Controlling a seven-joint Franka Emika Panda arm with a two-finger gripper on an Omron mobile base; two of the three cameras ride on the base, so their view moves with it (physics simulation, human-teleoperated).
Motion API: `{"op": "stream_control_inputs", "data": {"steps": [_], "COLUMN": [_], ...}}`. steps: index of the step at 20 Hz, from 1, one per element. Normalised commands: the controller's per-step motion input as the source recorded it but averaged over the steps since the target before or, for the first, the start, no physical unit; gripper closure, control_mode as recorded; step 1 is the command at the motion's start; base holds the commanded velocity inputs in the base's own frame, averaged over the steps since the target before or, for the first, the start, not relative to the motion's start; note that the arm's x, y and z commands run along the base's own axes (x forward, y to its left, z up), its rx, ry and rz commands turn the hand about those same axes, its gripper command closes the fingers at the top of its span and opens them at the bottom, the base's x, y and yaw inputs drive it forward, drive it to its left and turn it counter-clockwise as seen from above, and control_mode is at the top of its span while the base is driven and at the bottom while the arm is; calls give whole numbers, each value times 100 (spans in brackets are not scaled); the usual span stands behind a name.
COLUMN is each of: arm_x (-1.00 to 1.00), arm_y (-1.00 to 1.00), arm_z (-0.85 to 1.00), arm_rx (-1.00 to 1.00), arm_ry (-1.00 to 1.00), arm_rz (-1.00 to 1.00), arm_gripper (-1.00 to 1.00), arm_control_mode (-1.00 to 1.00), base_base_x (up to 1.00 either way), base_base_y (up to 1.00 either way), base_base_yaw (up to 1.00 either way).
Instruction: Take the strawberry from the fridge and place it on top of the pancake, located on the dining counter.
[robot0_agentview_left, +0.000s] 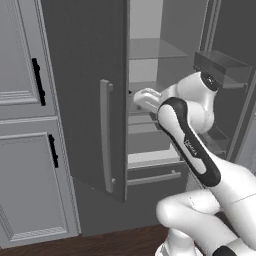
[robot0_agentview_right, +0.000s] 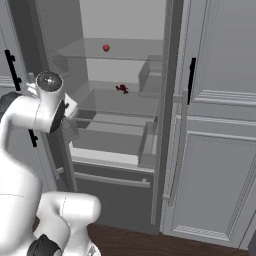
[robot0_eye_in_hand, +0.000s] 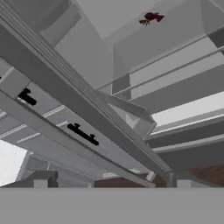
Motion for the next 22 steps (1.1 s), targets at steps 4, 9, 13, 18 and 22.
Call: {"op": "stream_control_inputs", "data": {"steps": [4, 9, 13, 18, 22], "arm_x": [58, 61, 58, 58, 59], "arm_y": [-3, -1, 0, 0, 6], "arm_z": [0, -9, -14, -5, -1], "arm_rx": [25, 21, 18, 16, 13], "arm_ry": [15, 8, 2, 2, 5], "arm_rz": [0, 0, 0, 0, 0], "arm_gripper": [-100, -100, -100, -100, -100], "arm_control_mode": [-100, -100, -100, -100, -100], "base_base_x": [0, 0, 0, 0, 0], "base_base_y": [0, 0, 0, 0, 0], "base_base_yaw": [0, 0, 0, 0, 0]}}
